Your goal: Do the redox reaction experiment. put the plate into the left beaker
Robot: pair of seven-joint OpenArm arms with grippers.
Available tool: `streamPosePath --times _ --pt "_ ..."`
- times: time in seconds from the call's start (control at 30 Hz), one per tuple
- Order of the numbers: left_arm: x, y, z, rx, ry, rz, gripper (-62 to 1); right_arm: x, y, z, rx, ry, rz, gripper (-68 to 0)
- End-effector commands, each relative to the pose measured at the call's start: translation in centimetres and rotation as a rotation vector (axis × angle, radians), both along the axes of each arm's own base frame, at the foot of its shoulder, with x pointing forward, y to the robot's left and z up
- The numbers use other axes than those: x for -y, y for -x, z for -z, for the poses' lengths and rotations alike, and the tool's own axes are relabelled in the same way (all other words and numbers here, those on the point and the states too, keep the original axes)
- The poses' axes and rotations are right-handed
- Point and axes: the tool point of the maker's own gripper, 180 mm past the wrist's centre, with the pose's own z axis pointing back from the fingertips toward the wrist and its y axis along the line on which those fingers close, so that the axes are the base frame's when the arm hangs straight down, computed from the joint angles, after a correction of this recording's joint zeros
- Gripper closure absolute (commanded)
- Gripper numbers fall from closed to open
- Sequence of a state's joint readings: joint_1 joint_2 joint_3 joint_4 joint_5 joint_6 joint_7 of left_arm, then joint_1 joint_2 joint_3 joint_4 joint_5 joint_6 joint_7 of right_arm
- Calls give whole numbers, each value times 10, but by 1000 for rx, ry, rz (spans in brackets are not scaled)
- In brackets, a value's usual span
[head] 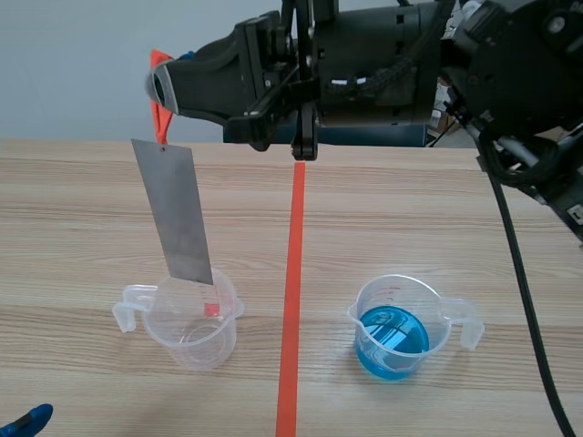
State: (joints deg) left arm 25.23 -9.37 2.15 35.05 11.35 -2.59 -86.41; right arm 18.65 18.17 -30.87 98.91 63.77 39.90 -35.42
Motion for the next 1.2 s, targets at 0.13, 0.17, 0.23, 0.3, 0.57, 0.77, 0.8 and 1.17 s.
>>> streamPosePath --times 0.13,0.17,0.23,0.3,0.57,0.77,0.8,1.17 --pt "0 1 -9 44 13 4 -587 7 -1 -26 37 -36 -29 -4" --pt "0 1 -9 44 13 4 -587 8 -1 -28 36 -42 -33 -4" --pt "0 1 -9 44 13 4 -587 12 -1 -34 35 -54 -41 -4" --pt "0 1 -9 44 13 4 -587 15 -1 -40 39 -64 -49 -4" --pt "1 2 -9 43 12 7 -587 19 -4 -57 74 -73 -62 -4" --pt "1 2 -9 43 12 7 -587 19 -4 -58 75 -73 -63 -4" --pt "1 2 -9 43 12 7 -587 19 -4 -58 75 -74 -64 -4" --pt "1 2 -9 43 12 7 -587 7 6 -42 64 -26 -100 -4"
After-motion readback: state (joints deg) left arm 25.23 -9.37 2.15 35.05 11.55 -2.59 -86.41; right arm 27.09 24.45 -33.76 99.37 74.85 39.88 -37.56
